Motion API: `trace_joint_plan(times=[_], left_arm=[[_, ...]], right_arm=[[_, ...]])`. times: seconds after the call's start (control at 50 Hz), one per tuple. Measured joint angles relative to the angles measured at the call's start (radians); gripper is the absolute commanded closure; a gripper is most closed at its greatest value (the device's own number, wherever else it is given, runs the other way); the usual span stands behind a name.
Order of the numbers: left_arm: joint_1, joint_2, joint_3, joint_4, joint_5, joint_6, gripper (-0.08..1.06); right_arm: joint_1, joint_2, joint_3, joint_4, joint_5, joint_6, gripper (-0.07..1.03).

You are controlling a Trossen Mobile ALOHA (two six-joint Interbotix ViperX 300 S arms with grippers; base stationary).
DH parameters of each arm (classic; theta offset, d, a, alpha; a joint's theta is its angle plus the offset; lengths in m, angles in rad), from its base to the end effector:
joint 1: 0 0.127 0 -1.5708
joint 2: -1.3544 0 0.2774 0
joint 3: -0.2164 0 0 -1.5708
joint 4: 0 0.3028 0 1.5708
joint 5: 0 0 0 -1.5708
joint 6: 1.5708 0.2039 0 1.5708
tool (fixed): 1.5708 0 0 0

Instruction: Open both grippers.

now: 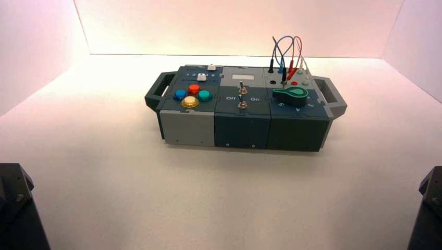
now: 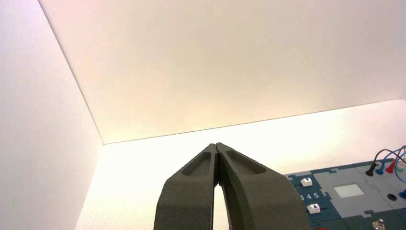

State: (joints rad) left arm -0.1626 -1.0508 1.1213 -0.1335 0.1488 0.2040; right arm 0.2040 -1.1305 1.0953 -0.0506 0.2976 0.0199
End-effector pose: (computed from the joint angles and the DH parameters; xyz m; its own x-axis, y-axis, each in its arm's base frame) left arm 0.2910 -0.0518 0.2479 0.9601 -0.1775 -0.2162 0.1957 0.9784 0.0659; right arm 0.2746 0.0537 0.2542 0.9487 0.1811 -0.2590 -0.1957 0.9802 -0.0313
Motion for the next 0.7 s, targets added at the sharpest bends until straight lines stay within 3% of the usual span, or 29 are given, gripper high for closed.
trace_joint_plan(times=[0.38,0.5,0.56,0.6,0.64,0.68,0.7], left_arm=[[0.0,0.0,0.0,0.0,0.003,0.0,1.01],[0.0,-0.006,0.0,0.002,0.003,0.0,0.95],[0.0,-0.011,0.0,0.0,0.002,0.0,0.77],[0.0,-0.015,0.0,0.0,0.0,0.0,0.56],[0.0,-0.018,0.0,0.0,-0.006,0.0,0.38],[0.0,-0.023,0.002,0.0,-0.018,0.0,0.12],[0.0,-0.026,0.005,0.0,-0.031,0.002,0.05]], right_arm=[[0.0,0.0,0.002,0.0,0.0,0.0,0.98],[0.0,-0.008,0.0,0.0,0.0,0.0,0.85],[0.0,-0.014,0.002,0.0,-0.006,0.0,0.71],[0.0,-0.018,0.002,-0.002,-0.012,0.0,0.6],[0.0,-0.023,0.005,-0.003,-0.02,0.0,0.4],[0.0,-0.031,0.009,-0.003,-0.029,-0.002,0.23],[0.0,-0.035,0.014,-0.006,-0.038,-0.002,0.12]])
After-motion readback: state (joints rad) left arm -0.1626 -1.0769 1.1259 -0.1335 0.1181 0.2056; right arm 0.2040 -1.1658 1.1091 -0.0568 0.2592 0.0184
